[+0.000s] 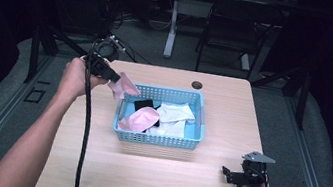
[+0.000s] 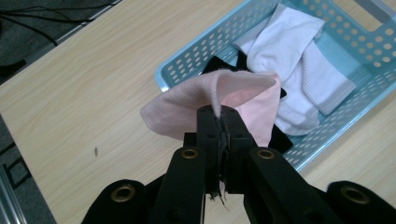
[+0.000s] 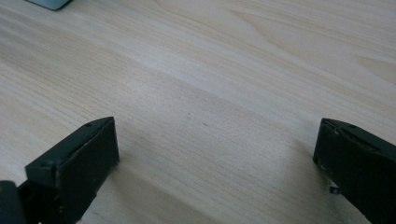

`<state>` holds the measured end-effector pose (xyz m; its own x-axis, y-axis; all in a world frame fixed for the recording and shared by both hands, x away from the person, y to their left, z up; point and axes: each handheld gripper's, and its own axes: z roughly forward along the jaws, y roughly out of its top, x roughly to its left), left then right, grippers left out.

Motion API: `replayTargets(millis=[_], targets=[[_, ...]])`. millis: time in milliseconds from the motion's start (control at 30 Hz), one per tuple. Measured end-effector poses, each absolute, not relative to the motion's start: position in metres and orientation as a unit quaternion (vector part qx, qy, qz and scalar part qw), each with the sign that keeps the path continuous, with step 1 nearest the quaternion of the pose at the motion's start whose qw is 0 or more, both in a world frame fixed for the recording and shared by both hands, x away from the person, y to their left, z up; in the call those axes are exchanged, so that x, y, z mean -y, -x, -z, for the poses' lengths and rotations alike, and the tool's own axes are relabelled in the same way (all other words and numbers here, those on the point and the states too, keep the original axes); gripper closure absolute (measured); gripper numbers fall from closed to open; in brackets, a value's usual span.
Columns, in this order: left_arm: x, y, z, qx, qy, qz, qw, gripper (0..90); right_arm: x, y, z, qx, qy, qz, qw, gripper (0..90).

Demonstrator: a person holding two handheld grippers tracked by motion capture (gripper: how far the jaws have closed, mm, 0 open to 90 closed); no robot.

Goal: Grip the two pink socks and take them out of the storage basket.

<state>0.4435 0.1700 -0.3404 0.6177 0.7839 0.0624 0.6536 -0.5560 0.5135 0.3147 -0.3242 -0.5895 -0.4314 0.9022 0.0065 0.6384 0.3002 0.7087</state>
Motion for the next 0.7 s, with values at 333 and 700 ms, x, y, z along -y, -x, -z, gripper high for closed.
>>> replayTargets(millis=[333, 700], targets=[[-0.204, -0.437, 0.344, -0.438, -0.857, -0.151, 0.225, 88.0, 0.324, -0.315, 0.589, -0.781, -0.494, -0.325, 0.202, 0.0], [-0.237, -0.429, 0.35, -0.462, -0.845, -0.154, 0.219, 88.0, 0.324, -0.315, 0.589, -0.781, -0.494, -0.326, 0.202, 0.0]])
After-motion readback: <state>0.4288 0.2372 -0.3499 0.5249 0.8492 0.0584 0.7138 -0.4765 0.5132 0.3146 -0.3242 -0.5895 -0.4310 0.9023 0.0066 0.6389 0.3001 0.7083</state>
